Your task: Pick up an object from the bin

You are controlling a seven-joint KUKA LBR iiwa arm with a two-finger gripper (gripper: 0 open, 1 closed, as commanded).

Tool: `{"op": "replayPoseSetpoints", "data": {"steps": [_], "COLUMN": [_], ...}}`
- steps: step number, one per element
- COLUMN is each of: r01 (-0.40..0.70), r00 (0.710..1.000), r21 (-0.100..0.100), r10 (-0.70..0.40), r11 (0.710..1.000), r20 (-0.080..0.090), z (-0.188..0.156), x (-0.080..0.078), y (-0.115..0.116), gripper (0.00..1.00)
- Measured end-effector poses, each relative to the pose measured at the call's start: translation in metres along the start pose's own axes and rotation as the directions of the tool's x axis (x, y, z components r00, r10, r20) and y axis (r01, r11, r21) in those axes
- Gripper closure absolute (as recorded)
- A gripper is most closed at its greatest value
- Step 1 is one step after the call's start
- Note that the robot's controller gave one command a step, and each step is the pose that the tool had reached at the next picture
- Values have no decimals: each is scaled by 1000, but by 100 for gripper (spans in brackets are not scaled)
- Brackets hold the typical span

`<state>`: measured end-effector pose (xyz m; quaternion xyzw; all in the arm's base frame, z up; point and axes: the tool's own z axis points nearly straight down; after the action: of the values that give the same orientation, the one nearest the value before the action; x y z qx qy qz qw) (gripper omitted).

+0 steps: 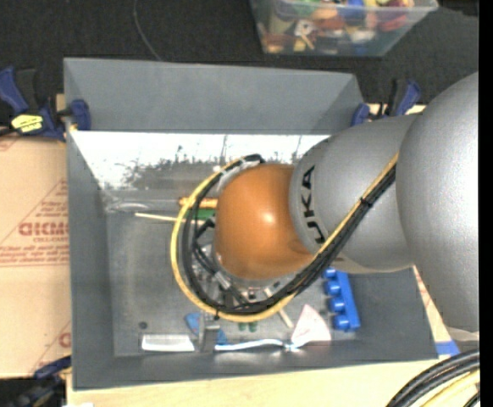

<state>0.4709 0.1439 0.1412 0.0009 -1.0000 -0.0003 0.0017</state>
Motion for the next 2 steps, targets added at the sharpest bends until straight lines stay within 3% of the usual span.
{"op": "replayPoseSetpoints", "data": {"steps": [1, 2], "r01": [-4, -109], "r00": [1000, 994], "r21": [-1, -3], "r10": [4, 109], "r11": [1000, 994], "r20": [5, 13], "z": [-2, 70], "x": [-2, -11], "y": [0, -57], "gripper": [0, 0]}}
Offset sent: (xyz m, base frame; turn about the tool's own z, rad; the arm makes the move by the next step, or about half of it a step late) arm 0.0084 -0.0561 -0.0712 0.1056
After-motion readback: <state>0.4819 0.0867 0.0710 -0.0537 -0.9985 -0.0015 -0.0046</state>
